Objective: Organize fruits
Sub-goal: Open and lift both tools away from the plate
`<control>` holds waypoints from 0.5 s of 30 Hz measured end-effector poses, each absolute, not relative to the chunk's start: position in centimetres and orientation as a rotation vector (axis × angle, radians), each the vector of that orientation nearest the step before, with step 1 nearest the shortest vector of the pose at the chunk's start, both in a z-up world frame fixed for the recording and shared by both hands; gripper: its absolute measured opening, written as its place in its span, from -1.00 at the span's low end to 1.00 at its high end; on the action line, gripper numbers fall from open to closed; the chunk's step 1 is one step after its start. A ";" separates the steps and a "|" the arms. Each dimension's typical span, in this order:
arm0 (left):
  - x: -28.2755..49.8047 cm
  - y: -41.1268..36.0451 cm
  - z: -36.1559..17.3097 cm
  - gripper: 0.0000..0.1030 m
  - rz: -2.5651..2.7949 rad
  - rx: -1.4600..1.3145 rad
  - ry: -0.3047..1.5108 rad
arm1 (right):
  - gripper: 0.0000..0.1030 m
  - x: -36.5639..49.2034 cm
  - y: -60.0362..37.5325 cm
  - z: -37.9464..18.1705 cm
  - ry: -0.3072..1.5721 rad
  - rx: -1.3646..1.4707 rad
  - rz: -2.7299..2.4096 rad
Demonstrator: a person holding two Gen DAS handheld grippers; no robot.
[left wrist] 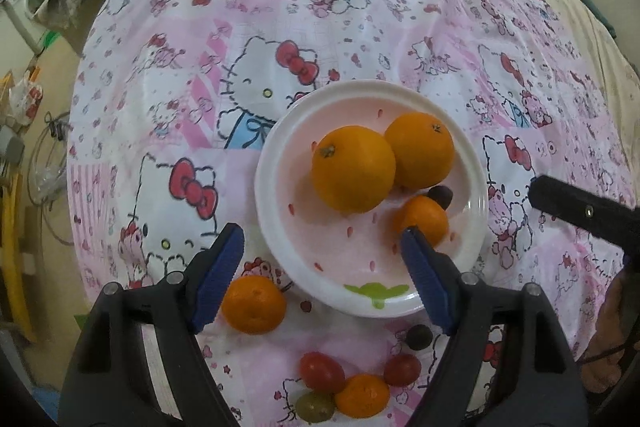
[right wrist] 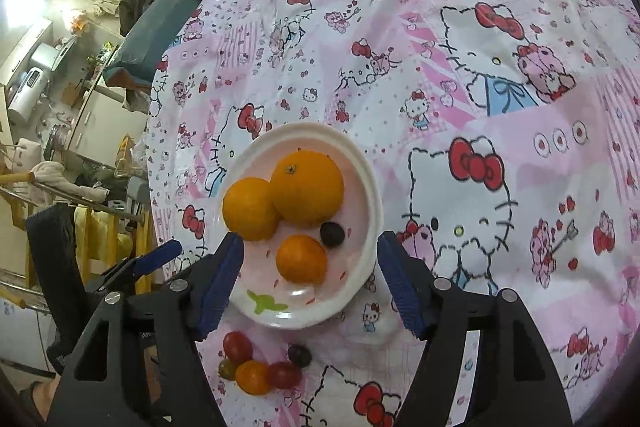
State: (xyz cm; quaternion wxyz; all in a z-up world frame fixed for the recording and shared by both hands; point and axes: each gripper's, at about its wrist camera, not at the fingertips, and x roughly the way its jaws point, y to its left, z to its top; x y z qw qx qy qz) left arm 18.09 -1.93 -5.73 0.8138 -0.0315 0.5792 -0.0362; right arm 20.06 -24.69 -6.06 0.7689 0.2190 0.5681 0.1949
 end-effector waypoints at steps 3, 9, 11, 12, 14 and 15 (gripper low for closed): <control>17.1 -1.3 -5.1 0.52 -0.072 -0.080 1.221 | 0.40 19.0 -24.6 -5.7 1.231 0.470 0.427; 15.5 0.0 -3.8 0.52 -0.060 -0.059 1.185 | 0.40 16.8 -24.2 -4.9 1.234 0.453 0.437; 14.9 0.6 -3.7 0.52 -0.052 -0.057 1.179 | 0.40 16.1 -24.1 -4.9 1.238 0.450 0.438; 14.6 1.0 -3.7 0.52 -0.046 -0.064 1.180 | 0.40 15.8 -24.1 -4.9 1.240 0.447 0.437; 14.1 1.8 -3.7 0.52 -0.035 -0.088 1.185 | 0.40 15.3 -24.1 -5.1 1.245 0.447 0.434; 13.8 2.2 -3.8 0.52 -0.031 -0.102 1.187 | 0.40 15.1 -24.1 -5.2 1.249 0.450 0.432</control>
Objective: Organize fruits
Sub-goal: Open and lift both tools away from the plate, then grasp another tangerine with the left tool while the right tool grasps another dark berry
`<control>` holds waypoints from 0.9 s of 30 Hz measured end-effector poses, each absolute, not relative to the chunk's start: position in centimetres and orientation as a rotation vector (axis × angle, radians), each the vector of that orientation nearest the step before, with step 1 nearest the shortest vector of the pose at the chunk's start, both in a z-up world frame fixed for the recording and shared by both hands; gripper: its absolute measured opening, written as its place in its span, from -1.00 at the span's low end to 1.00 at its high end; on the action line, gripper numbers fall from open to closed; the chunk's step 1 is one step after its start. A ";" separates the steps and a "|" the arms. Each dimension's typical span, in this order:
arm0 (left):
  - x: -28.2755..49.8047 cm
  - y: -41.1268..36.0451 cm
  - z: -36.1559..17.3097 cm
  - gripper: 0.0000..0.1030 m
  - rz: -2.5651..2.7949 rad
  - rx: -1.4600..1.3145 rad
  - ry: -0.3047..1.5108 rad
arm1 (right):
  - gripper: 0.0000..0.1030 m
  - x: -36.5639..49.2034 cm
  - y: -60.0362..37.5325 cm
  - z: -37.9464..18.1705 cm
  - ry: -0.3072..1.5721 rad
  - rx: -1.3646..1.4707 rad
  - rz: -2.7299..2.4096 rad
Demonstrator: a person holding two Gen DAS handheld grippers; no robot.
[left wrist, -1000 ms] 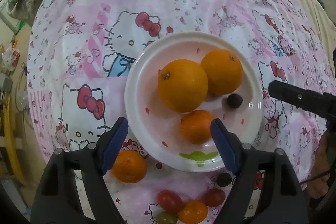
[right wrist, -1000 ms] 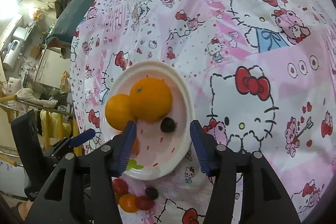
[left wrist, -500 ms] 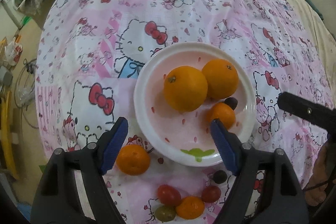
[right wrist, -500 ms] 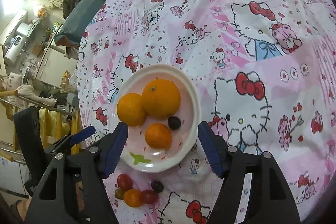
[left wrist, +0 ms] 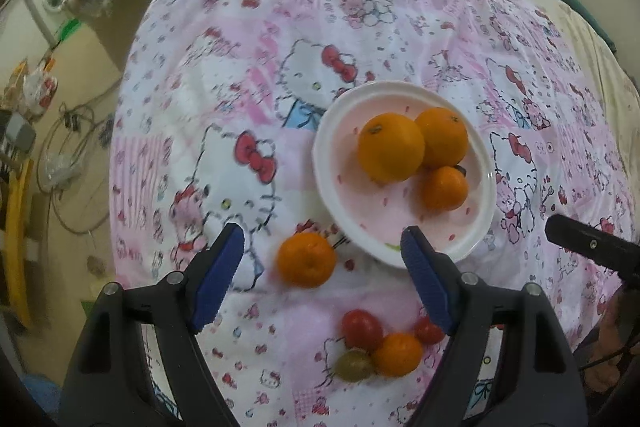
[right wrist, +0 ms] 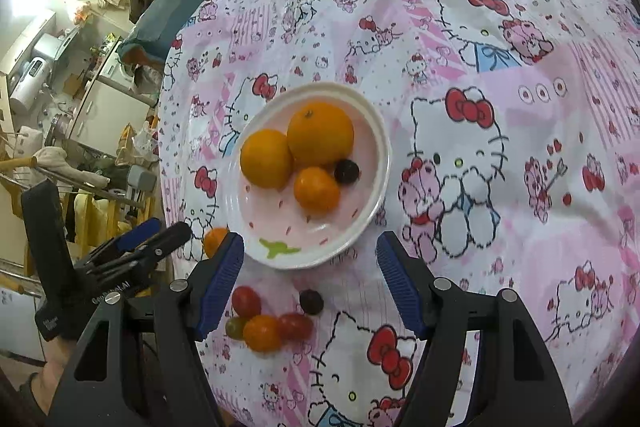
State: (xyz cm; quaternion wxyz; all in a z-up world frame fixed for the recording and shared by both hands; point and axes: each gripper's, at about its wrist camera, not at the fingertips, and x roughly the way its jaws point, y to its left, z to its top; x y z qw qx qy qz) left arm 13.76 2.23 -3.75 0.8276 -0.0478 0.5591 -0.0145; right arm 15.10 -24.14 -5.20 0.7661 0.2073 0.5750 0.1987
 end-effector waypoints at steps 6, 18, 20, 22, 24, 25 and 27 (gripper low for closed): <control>12.3 4.5 -4.0 0.52 0.005 -0.154 1.190 | 0.40 13.5 -24.2 -6.4 1.280 0.486 0.411; 12.0 6.7 -7.2 0.51 0.005 -0.214 1.253 | 0.40 13.3 -22.6 -6.9 1.304 0.484 0.401; 12.5 5.5 -8.0 0.50 -0.026 -0.170 1.280 | 0.39 13.4 -22.4 -6.9 1.307 0.481 0.399; 12.7 4.5 -8.3 0.50 -0.036 -0.128 1.277 | 0.39 13.5 -22.2 -7.1 1.313 0.481 0.403; 13.0 3.7 -8.7 0.50 -0.059 -0.096 1.286 | 0.39 13.5 -22.0 -7.4 1.324 0.475 0.402; 13.2 3.3 -9.0 0.50 -0.069 -0.082 1.293 | 0.40 13.4 -21.8 -7.7 1.341 0.472 0.399; 13.5 2.4 -9.4 0.49 -0.075 -0.049 1.299 | 0.39 13.4 -21.6 -8.5 1.374 0.483 0.402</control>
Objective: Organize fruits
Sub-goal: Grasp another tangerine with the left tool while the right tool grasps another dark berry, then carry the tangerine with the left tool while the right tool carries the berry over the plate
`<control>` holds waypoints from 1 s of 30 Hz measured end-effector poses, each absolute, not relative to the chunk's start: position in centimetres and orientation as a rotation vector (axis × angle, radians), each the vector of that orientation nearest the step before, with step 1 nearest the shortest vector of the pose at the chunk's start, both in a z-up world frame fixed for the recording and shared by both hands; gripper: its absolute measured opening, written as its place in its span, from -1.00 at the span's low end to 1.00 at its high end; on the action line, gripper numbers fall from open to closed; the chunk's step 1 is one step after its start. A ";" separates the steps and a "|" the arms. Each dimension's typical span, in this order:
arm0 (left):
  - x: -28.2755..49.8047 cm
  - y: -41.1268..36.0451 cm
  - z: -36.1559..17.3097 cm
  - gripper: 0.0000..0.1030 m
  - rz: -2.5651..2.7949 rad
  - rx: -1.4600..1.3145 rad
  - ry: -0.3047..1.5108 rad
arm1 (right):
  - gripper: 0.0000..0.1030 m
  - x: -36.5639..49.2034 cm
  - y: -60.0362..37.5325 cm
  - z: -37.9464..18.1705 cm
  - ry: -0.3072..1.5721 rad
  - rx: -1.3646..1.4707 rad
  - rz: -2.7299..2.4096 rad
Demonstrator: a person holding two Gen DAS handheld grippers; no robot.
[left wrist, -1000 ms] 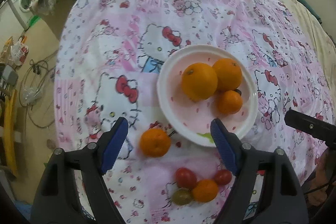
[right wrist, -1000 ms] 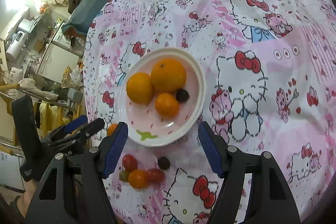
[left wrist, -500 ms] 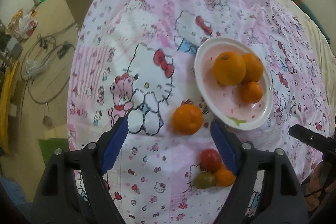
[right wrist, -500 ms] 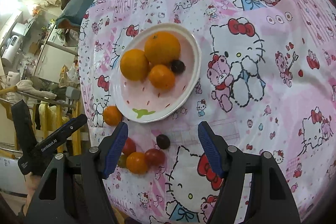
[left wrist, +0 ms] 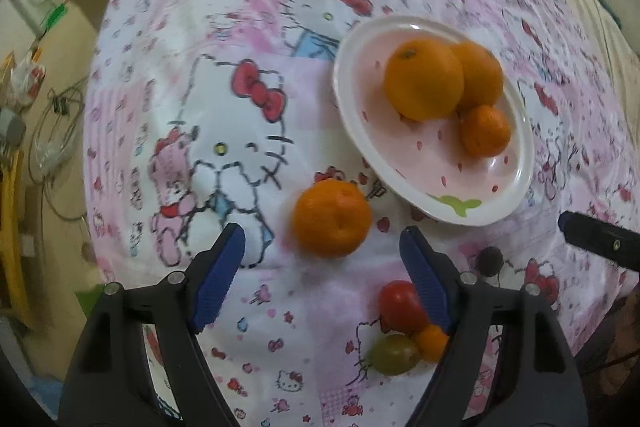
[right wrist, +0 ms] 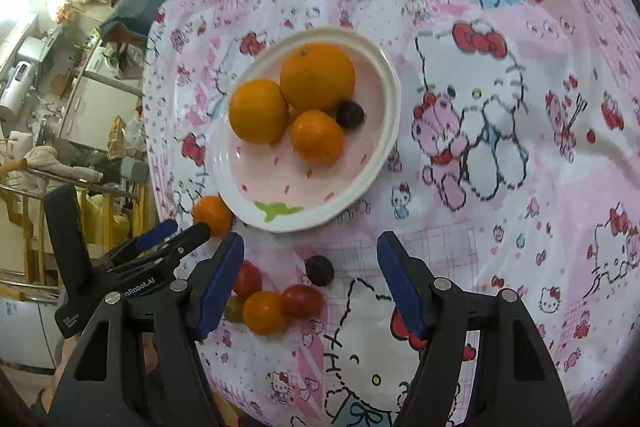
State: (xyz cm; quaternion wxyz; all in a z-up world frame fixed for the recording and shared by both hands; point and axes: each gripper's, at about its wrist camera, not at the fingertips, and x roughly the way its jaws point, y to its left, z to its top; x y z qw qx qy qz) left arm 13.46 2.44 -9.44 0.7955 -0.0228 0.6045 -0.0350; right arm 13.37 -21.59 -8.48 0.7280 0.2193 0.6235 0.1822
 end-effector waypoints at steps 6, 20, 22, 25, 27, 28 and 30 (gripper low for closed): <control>14.4 0.7 -10.7 0.23 -0.083 0.033 1.326 | 0.01 12.8 -19.5 -11.0 1.479 0.446 0.406; 14.8 0.1 -11.2 -0.22 -0.051 0.056 1.331 | -0.60 12.3 -14.9 -12.8 1.488 0.204 0.408; 14.3 0.6 -10.9 -0.22 -0.050 0.040 1.328 | -0.62 12.6 -15.1 -13.1 1.495 0.224 0.413; 14.2 1.1 -10.7 -0.22 -0.047 0.025 1.322 | -0.63 12.7 -15.6 -12.8 1.489 0.245 0.431; 14.1 1.6 -10.4 -0.22 -0.042 0.007 1.319 | -0.63 12.5 -16.4 -12.5 1.480 0.282 0.448; 14.0 1.8 -10.2 -0.22 -0.041 -0.004 1.317 | -0.63 12.4 -16.8 -12.2 1.470 0.298 0.455; 14.0 2.3 -9.9 -0.22 -0.039 -0.020 1.308 | -0.63 12.4 -17.5 -11.8 1.453 0.324 0.465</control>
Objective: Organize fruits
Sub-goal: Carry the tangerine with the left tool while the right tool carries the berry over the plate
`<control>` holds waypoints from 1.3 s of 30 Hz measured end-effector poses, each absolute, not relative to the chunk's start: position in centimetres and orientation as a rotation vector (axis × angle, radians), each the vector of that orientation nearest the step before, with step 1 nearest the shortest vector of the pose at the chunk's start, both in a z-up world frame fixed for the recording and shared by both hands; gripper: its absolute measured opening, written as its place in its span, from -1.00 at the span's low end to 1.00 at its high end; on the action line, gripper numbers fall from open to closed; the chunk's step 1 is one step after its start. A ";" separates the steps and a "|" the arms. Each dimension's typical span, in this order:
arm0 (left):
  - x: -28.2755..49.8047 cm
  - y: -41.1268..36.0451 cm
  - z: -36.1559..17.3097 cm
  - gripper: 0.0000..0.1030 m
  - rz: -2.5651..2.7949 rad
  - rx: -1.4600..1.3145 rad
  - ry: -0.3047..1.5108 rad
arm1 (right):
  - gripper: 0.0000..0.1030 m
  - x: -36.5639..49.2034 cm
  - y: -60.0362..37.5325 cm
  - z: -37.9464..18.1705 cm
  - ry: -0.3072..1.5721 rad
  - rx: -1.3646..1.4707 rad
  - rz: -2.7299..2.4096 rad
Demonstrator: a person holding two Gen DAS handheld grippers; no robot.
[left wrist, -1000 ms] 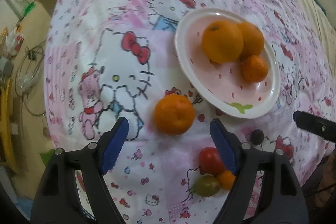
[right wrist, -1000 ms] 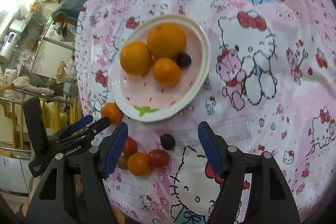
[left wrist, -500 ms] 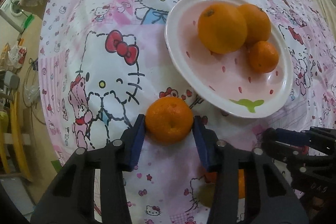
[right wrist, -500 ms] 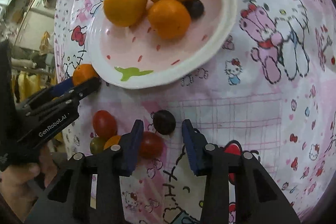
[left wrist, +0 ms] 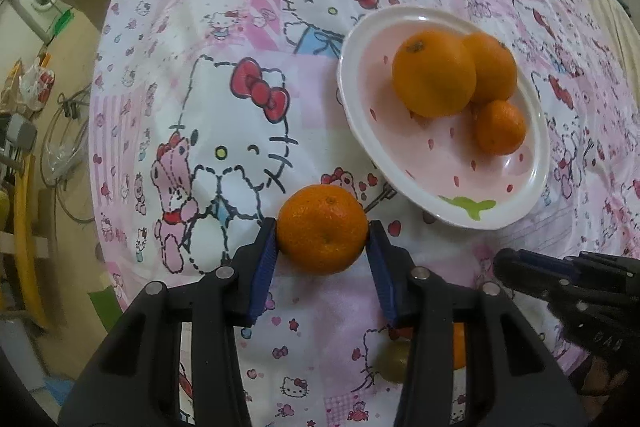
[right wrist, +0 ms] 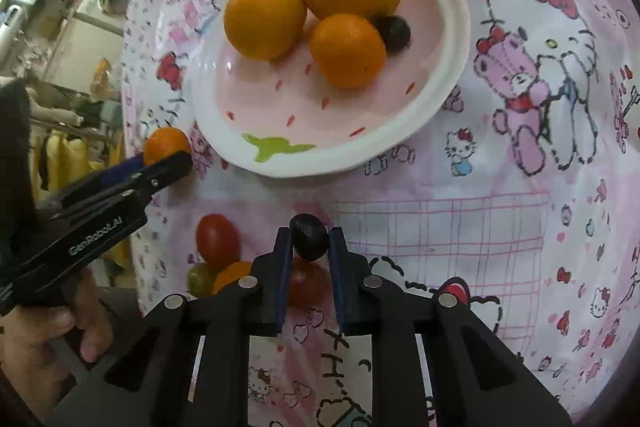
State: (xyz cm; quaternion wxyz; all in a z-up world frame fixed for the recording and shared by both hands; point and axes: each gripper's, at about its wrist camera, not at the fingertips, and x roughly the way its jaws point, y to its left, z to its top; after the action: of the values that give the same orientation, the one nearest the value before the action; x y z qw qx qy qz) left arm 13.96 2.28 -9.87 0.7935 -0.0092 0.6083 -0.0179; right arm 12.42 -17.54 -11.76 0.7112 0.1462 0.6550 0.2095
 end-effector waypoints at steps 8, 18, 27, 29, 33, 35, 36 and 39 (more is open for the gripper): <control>13.0 3.5 -8.3 -0.23 -0.040 -0.069 1.279 | -0.65 12.5 -21.5 -9.5 1.351 0.494 0.503; 14.0 4.7 -3.5 -0.23 -0.062 -0.175 1.171 | -0.65 13.9 -24.4 -5.4 1.229 0.551 0.490; 19.7 2.1 -2.8 -0.23 -0.118 -0.170 1.165 | -0.66 17.8 -24.9 -4.7 1.212 0.509 0.478; 21.1 1.3 -3.2 -0.23 -0.136 -0.168 1.174 | -0.66 18.6 -24.9 -5.2 1.222 0.503 0.476; 23.7 -0.5 -4.4 -0.23 -0.160 -0.153 1.195 | -0.66 20.1 -24.8 -6.3 1.243 0.477 0.468; 24.7 -1.2 -5.0 -0.23 -0.166 -0.140 1.205 | -0.66 20.8 -24.8 -7.0 1.256 0.480 0.466; 25.3 -1.5 -5.4 -0.23 -0.168 -0.135 1.213 | -0.66 21.0 -24.8 -7.2 1.260 0.482 0.465; 26.7 -2.4 -6.5 -0.23 -0.182 -0.133 1.238 | -0.66 21.5 -25.1 -8.0 1.271 0.504 0.459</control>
State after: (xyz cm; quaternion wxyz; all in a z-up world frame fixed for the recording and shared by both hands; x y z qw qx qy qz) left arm 26.71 -2.42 -6.46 0.8086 -0.0621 0.5788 -0.0852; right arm 21.51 -25.06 -8.03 0.7510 0.2308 0.5820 0.2100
